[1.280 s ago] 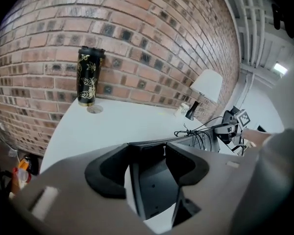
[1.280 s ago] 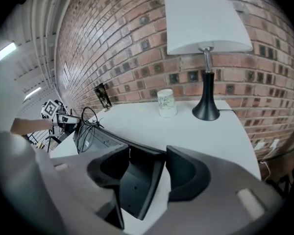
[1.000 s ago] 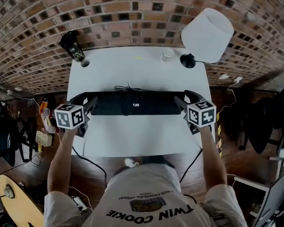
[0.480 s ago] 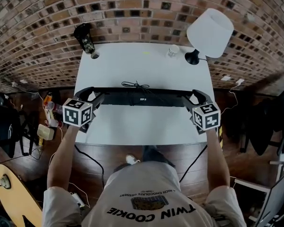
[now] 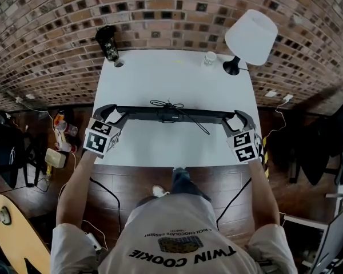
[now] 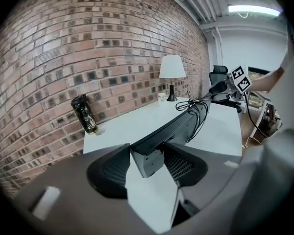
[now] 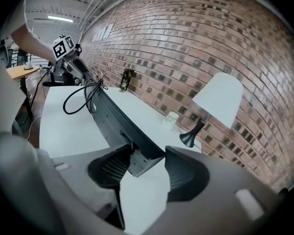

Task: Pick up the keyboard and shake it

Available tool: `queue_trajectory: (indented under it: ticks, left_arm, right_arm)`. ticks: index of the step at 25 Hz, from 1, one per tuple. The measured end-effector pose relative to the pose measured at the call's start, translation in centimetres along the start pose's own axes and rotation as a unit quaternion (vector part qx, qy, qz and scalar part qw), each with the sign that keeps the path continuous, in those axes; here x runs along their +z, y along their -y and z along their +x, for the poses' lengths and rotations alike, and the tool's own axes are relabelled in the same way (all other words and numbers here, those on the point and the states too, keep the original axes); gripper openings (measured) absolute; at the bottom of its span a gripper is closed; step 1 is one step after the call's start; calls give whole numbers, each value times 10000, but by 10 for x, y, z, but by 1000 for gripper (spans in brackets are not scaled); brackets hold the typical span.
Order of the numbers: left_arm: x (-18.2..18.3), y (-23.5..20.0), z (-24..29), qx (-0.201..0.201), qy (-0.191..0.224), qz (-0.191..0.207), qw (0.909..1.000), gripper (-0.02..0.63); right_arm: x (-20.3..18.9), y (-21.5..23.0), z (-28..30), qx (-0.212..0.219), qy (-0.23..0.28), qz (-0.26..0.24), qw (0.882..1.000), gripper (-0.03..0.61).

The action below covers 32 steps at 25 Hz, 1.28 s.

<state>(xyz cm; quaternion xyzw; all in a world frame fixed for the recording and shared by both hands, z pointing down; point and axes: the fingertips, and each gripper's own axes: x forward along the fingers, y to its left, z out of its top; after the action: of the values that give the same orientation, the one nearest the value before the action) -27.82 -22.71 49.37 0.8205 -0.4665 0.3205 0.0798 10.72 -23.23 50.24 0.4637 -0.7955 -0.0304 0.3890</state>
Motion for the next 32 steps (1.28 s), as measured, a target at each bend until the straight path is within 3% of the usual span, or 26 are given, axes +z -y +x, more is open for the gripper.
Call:
queue_trajectory:
  ticks: [4,7,14,22,25,29,32]
  left_arm:
    - [-6,7,-7,80,-106,547,9984,222]
    - [-7,13,-11,149,-245,1168,9927,219]
    - [-20,28,-19,318,-690,2549,9640,207]
    - [-41,42,-29,359,-962,3175,9427,184]
    - [-52,48,-33,289,-1117,3460,9311,132]
    - [-68,58,-32,171,-1282,3606,9237,130]
    - [-86,65,-25,152,-1455,3830,9121,129]
  right_arm:
    - [-4,-7,-9,-85,-144,-344,9993,219]
    - [-7,-13,-12,-207,-281,-1020,9942,216]
    - [-15,-34,-15,-280,-656,-2704,9601,173]
    - [-29,-53,-26,-296,-702,-2989,9512,156]
    - [-38,-61,-29,-218,-736,-3239,9430,146]
    - [-53,-75,-29,-170,-846,-3420,9357,136]
    - [-67,-89,-25,-80,-953,-3551,9299,124]
